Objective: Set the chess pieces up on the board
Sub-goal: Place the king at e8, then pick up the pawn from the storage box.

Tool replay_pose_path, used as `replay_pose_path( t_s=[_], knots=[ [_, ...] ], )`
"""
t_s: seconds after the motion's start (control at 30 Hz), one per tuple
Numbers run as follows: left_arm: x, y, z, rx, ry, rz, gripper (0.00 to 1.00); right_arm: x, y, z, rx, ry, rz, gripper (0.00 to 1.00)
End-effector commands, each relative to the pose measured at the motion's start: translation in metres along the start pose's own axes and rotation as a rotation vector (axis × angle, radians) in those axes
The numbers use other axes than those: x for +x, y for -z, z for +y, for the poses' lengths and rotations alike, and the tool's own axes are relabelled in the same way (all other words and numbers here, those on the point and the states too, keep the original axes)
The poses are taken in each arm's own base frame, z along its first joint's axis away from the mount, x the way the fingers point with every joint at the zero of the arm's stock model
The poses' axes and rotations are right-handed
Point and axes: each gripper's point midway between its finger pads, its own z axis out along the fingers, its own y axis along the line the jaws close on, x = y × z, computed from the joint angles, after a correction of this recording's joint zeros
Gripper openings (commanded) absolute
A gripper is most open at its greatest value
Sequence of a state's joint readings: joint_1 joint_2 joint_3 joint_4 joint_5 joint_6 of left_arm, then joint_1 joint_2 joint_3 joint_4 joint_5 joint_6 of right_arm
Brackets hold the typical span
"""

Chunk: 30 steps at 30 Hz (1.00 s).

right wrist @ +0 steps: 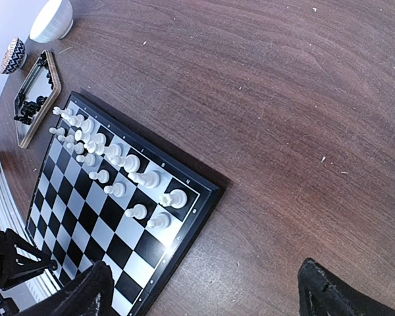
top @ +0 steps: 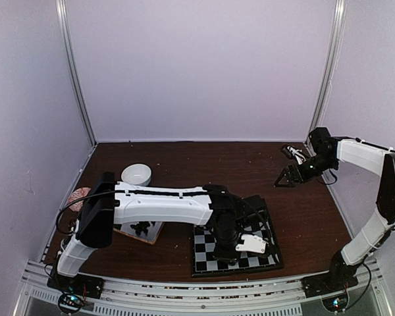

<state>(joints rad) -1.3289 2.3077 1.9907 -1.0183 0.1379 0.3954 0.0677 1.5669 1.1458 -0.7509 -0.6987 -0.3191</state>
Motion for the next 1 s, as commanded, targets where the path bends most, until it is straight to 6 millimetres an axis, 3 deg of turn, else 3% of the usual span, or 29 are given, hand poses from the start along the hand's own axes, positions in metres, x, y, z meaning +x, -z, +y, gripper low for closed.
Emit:
replay_pose_path(
  t_s=[0.0,0.1,0.2,0.27,0.37,0.47,0.53,0.63,0.77,0.97],
  knots=[
    [-0.02,0.057,0.015,-0.134,-0.028,-0.079,0.39,-0.004,0.006,0.005,-0.003,0.028,-0.015,0.98],
    [-0.029,0.115,0.025,-0.254,-0.023,-0.151,0.41,-0.004,0.006,0.004,-0.002,0.027,-0.01,0.98],
    [-0.014,0.153,0.042,-0.38,0.076,-0.182,0.42,-0.003,0.006,0.004,0.0,0.028,-0.006,0.98],
    [0.01,0.168,0.056,-0.445,0.197,-0.191,0.43,-0.004,0.006,0.003,0.003,0.031,-0.007,0.98],
    [0.071,0.177,0.09,-0.531,0.492,-0.186,0.42,-0.005,0.007,0.004,0.007,0.038,-0.013,0.98],
    [0.136,0.175,0.105,-0.589,0.737,-0.144,0.43,-0.007,0.008,0.004,0.01,0.049,-0.026,0.98],
    [0.182,0.162,0.106,-0.579,0.873,-0.077,0.42,-0.008,0.008,0.002,0.018,0.052,-0.027,0.97],
    [0.23,0.143,0.102,-0.537,0.981,0.003,0.37,-0.009,0.007,0.0,0.02,0.053,-0.025,0.97],
    [0.257,0.117,0.093,-0.437,0.966,0.075,0.37,-0.006,0.004,-0.001,0.016,0.052,-0.012,0.97],
    [0.269,0.096,0.091,-0.347,0.941,0.132,0.36,-0.002,-0.001,-0.003,0.006,0.052,0.012,0.97]
  ],
)
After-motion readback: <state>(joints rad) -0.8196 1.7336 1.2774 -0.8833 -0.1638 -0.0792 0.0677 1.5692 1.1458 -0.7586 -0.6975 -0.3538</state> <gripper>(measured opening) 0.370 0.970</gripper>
